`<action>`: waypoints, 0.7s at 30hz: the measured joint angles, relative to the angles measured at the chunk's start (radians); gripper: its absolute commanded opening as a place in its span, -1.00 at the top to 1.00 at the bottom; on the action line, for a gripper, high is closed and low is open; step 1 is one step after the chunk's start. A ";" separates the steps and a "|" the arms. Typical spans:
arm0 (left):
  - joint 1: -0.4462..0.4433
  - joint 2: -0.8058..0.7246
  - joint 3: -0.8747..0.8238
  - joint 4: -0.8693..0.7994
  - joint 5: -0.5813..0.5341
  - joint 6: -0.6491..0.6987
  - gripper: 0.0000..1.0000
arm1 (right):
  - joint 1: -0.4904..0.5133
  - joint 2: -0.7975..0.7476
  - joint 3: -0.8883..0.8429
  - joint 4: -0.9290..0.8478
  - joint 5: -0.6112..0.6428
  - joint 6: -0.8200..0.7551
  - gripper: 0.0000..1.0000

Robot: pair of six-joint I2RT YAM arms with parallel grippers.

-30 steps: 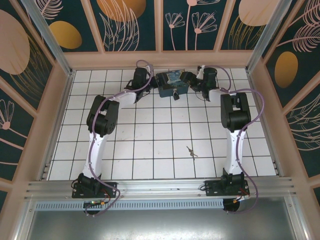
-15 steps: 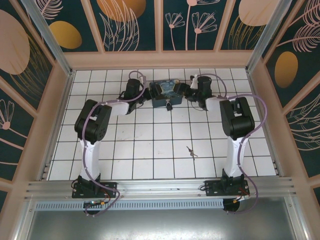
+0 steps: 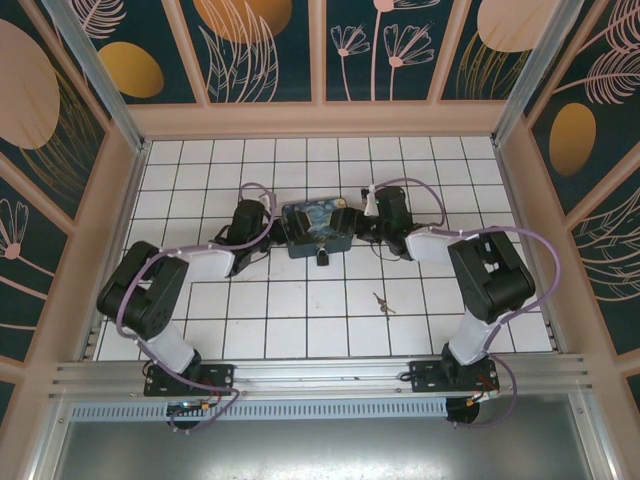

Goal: Unlock a padlock with a key

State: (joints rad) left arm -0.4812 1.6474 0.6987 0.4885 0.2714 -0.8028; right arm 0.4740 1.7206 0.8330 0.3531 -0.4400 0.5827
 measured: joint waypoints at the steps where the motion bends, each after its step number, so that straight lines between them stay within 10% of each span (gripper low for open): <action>1: -0.003 -0.018 -0.017 -0.002 -0.001 -0.002 -0.90 | 0.005 -0.006 -0.002 -0.006 0.004 0.000 -0.62; 21: -0.034 -0.017 0.056 -0.106 0.000 0.062 -0.95 | 0.020 -0.158 -0.090 -0.095 0.024 -0.027 -0.65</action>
State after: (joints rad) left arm -0.5152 1.6306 0.7544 0.3820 0.2718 -0.7406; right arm 0.4938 1.5627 0.7433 0.2581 -0.4156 0.5556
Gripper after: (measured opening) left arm 0.974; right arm 0.824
